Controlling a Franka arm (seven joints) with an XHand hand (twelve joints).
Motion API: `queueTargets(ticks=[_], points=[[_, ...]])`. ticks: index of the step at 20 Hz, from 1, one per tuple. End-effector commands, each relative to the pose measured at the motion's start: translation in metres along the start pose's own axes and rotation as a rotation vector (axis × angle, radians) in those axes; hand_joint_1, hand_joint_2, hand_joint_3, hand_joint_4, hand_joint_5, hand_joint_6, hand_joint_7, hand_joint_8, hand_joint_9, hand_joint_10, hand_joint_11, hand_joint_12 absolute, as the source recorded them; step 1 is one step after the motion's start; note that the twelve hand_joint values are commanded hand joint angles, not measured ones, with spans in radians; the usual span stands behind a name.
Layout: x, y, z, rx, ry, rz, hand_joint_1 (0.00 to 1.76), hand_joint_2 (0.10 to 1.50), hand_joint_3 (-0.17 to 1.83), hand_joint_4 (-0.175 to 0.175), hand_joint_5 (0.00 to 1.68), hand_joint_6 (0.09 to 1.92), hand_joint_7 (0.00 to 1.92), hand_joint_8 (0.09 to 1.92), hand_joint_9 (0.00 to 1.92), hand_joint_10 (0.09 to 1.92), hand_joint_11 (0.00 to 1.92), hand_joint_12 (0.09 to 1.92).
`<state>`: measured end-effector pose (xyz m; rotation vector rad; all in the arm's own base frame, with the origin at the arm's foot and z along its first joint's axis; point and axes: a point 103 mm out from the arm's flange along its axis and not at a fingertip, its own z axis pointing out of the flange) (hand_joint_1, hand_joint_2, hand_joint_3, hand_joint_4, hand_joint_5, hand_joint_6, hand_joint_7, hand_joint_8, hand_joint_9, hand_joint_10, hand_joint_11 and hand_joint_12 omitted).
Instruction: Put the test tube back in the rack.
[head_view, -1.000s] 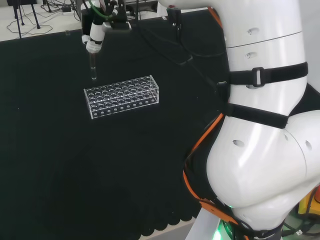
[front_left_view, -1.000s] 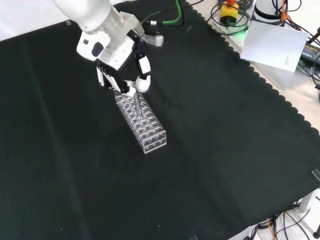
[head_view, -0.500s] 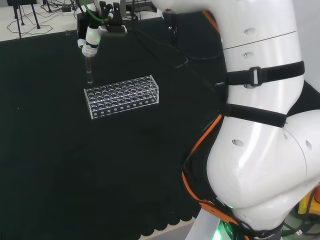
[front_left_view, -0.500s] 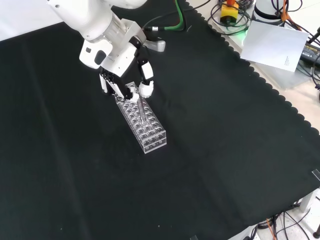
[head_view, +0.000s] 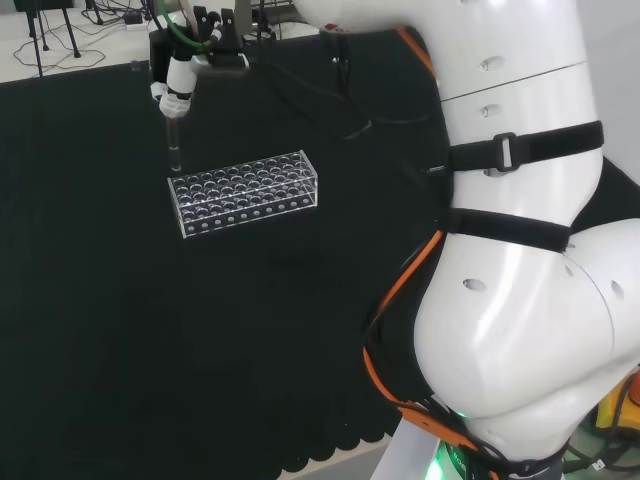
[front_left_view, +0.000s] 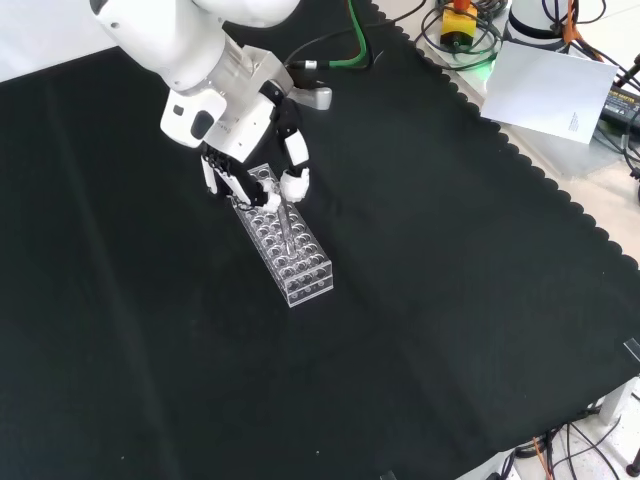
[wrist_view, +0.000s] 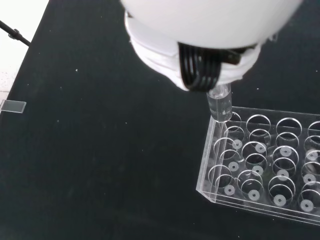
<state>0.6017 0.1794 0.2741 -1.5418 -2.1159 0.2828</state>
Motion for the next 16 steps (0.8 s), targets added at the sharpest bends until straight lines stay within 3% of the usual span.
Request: queueTargets(ticks=[1, 16], points=[[0.003, 0.005, 0.006, 0.018, 0.005, -0.006, 1.44, 0.51, 0.79, -0.175, 1.38, 0.49, 1.45, 0.65, 1.50, 0.11, 0.87, 1.18], [-0.005, 0.016, 0.016, 0.034, 0.005, -0.005, 1.44, 0.51, 0.79, -0.175, 1.38, 0.49, 1.45, 0.65, 1.50, 0.11, 0.87, 1.18]])
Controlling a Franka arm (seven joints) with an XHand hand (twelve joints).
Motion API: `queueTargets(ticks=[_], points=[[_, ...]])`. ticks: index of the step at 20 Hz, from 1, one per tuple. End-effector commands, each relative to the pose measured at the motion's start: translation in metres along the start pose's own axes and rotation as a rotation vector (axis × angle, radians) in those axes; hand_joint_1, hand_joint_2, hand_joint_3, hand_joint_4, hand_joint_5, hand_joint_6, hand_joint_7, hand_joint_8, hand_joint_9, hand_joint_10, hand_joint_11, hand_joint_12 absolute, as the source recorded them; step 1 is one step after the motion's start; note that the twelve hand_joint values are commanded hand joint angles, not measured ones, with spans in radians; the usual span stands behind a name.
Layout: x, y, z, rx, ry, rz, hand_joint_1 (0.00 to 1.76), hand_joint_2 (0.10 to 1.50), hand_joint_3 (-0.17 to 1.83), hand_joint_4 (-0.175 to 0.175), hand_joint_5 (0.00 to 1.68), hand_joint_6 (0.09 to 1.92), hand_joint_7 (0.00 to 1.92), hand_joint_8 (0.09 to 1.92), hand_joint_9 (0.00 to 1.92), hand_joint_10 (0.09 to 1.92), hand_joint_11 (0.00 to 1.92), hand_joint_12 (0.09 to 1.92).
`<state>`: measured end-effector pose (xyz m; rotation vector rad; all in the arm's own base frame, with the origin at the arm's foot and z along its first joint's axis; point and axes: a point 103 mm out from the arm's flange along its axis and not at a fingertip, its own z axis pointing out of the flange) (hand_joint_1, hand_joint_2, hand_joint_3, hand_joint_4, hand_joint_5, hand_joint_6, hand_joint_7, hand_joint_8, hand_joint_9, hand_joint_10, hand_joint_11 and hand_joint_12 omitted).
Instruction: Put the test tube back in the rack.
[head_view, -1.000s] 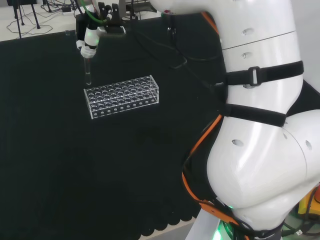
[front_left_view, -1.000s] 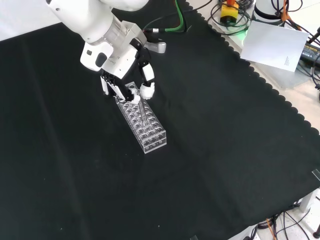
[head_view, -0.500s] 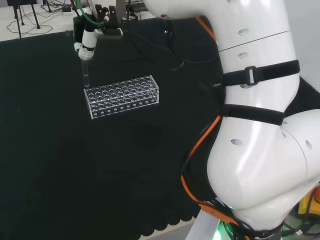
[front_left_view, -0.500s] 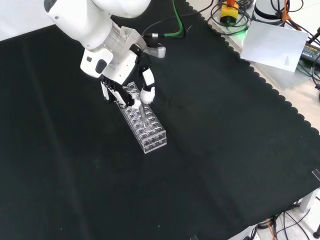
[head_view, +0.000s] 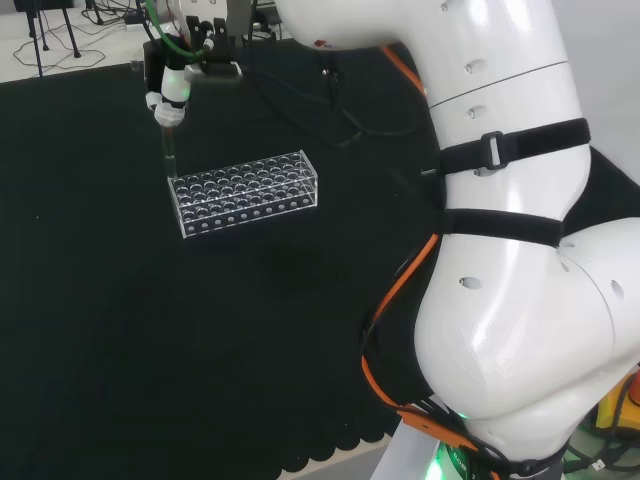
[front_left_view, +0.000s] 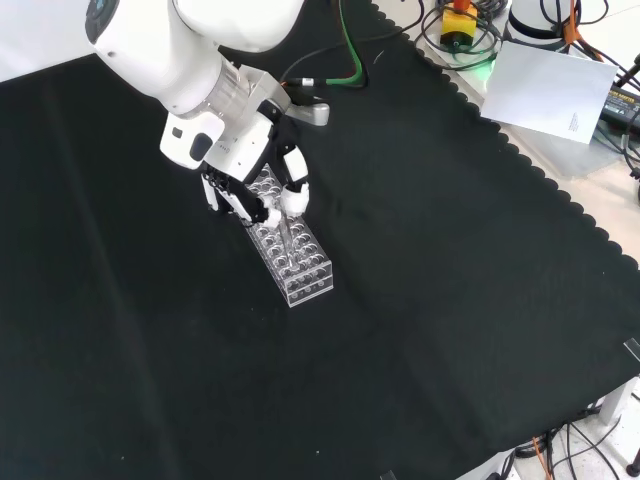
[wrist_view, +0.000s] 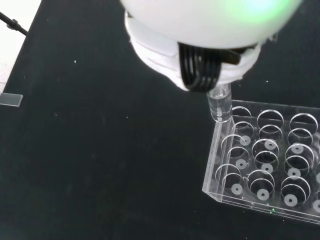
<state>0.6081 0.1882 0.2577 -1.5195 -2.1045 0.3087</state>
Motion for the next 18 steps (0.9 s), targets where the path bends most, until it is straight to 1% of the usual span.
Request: queueTargets(ticks=[1, 3, 6, 11, 18], points=[[-0.012, 0.000, 0.006, 0.004, 0.003, -0.001, 1.44, 0.51, 0.79, -0.175, 1.38, 0.49, 1.45, 0.65, 1.50, 0.11, 0.87, 1.18], [-0.022, 0.001, 0.008, 0.003, -0.002, 0.006, 1.44, 0.51, 0.79, -0.175, 1.38, 0.49, 1.45, 0.65, 1.50, 0.11, 0.87, 1.18], [-0.025, 0.000, 0.008, 0.004, -0.011, 0.017, 1.44, 0.51, 0.79, -0.175, 1.38, 0.49, 1.45, 0.65, 1.50, 0.11, 0.87, 1.18], [-0.024, 0.001, 0.007, 0.002, -0.008, 0.016, 1.44, 0.51, 0.79, -0.175, 1.38, 0.49, 1.45, 0.65, 1.51, 0.11, 0.87, 1.18], [-0.016, 0.007, 0.002, -0.007, -0.002, -0.004, 1.44, 0.51, 0.79, -0.175, 1.38, 0.49, 1.45, 0.65, 1.51, 0.11, 0.87, 1.18]])
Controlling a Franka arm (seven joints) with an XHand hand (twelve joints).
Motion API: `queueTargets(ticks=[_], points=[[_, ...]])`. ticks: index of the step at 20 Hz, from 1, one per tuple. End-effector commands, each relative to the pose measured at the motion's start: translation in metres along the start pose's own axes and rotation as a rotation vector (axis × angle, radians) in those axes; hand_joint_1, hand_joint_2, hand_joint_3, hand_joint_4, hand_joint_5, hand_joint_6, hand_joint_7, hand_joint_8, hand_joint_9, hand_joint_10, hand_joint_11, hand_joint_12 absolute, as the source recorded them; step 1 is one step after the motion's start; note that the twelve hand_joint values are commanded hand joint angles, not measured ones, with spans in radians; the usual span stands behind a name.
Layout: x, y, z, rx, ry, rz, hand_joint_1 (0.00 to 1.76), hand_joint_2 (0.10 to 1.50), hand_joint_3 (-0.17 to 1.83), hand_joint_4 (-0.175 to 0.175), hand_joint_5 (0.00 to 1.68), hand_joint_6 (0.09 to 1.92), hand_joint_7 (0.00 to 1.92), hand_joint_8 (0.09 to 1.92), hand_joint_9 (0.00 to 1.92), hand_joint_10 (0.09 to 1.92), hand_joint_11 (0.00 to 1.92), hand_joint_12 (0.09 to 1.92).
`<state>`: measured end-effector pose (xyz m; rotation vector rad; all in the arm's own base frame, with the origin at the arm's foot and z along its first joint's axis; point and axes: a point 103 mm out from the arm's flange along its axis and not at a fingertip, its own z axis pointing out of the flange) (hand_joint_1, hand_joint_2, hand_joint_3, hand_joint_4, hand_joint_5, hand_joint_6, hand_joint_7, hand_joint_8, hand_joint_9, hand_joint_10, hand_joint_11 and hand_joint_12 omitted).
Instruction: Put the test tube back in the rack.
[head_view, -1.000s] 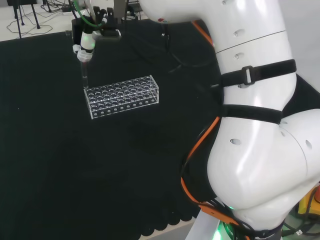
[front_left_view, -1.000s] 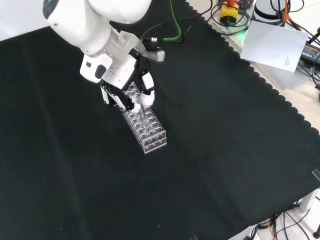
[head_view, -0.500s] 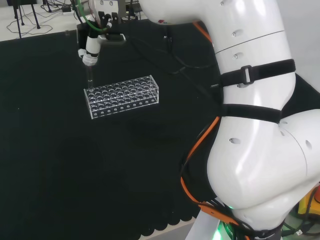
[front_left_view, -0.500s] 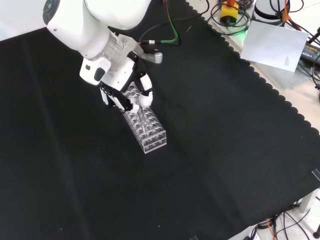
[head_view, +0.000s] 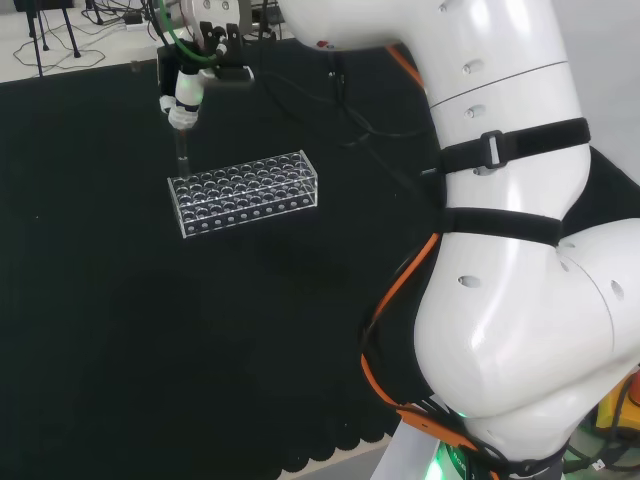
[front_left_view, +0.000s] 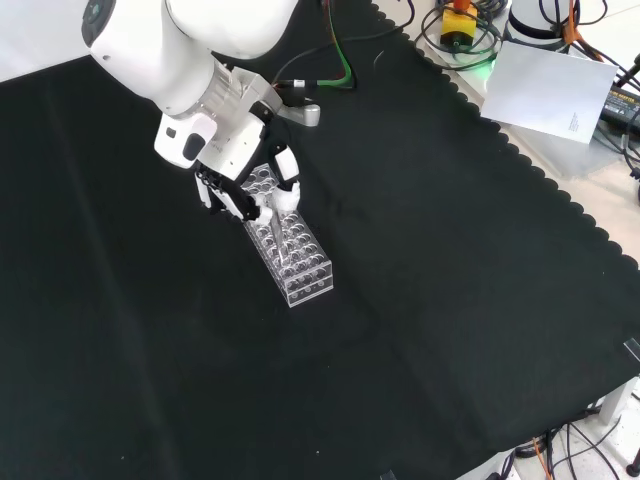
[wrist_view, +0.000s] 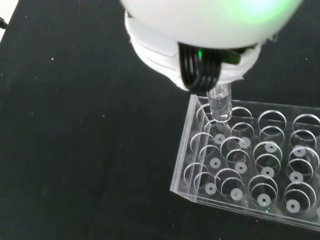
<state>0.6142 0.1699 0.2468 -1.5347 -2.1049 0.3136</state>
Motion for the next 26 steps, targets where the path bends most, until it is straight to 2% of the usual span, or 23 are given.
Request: queueTargets(ticks=[1, 7, 26], points=[[0.005, 0.003, -0.002, -0.002, 0.005, -0.015, 1.44, 0.51, 0.79, -0.175, 1.38, 0.49, 1.45, 0.65, 1.51, 0.11, 0.87, 1.18], [0.011, 0.005, -0.001, 0.006, 0.003, -0.022, 1.44, 0.51, 0.79, -0.175, 1.38, 0.49, 1.45, 0.65, 1.51, 0.11, 0.87, 1.18], [0.007, 0.004, 0.013, 0.034, 0.013, -0.019, 1.44, 0.51, 0.79, -0.175, 1.38, 0.49, 1.46, 0.65, 1.51, 0.10, 0.87, 1.18]])
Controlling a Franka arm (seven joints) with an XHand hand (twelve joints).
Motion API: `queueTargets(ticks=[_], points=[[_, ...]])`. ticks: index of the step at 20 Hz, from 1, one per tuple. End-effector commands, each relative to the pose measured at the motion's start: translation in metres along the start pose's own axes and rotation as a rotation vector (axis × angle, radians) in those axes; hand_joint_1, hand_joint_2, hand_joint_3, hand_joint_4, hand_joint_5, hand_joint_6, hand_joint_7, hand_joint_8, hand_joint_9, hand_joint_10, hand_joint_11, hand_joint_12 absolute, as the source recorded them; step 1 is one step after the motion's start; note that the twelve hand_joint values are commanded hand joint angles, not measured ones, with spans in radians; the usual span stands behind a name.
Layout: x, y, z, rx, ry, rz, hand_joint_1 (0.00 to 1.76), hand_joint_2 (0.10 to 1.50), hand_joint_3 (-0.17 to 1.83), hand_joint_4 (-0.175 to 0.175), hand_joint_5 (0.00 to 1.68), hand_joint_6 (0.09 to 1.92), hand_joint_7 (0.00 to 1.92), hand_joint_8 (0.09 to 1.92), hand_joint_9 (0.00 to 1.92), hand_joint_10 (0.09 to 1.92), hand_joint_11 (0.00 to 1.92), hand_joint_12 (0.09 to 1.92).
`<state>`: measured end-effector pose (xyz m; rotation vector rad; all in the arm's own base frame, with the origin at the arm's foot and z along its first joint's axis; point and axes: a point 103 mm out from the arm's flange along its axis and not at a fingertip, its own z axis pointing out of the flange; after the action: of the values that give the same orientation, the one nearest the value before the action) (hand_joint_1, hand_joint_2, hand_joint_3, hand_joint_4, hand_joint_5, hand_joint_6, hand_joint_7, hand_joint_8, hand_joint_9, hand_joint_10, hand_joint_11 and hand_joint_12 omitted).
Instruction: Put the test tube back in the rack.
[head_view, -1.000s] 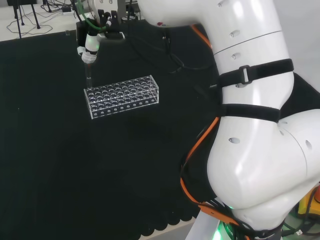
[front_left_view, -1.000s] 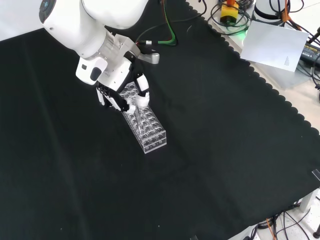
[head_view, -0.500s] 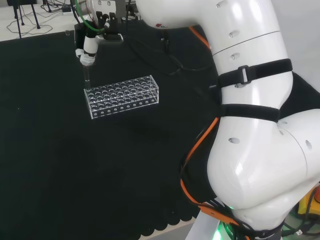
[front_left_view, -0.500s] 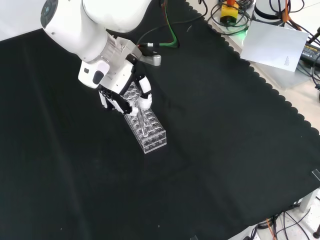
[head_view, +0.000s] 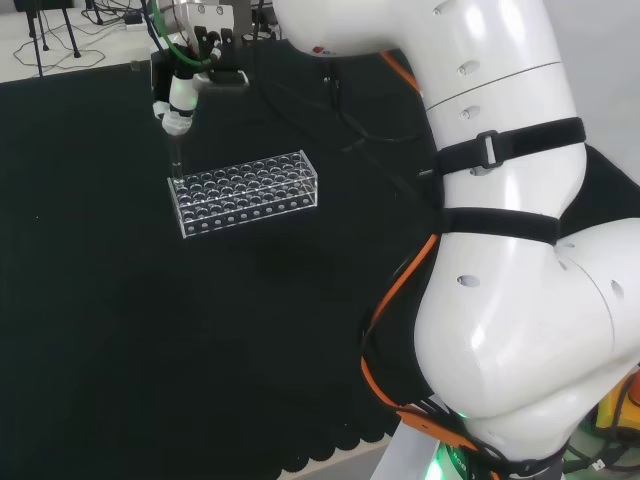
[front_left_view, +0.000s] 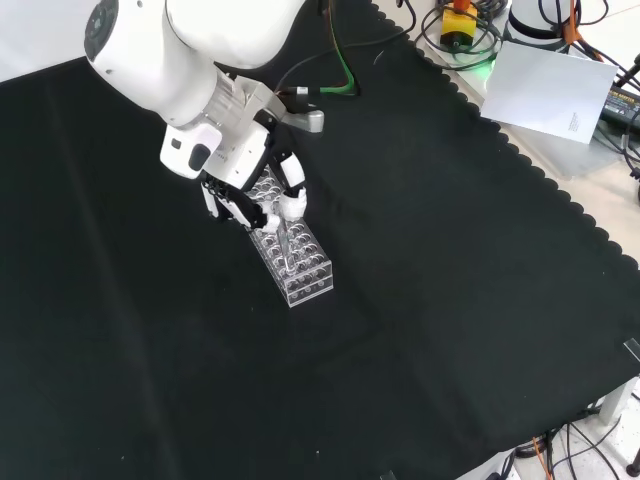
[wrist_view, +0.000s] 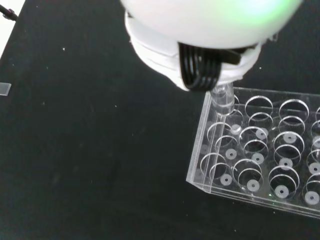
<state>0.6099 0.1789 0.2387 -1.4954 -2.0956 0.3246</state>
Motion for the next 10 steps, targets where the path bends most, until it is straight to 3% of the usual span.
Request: queueTargets(ticks=[1, 10], points=[[-0.0003, 0.0010, 0.0038, 0.006, 0.001, 0.001, 1.44, 0.51, 0.79, -0.175, 1.38, 0.49, 1.46, 0.65, 1.51, 0.10, 0.87, 1.18], [0.0017, 0.0049, 0.0068, 0.018, -0.003, -0.001, 1.44, 0.51, 0.79, -0.175, 1.38, 0.49, 1.46, 0.65, 1.51, 0.10, 0.87, 1.18]])
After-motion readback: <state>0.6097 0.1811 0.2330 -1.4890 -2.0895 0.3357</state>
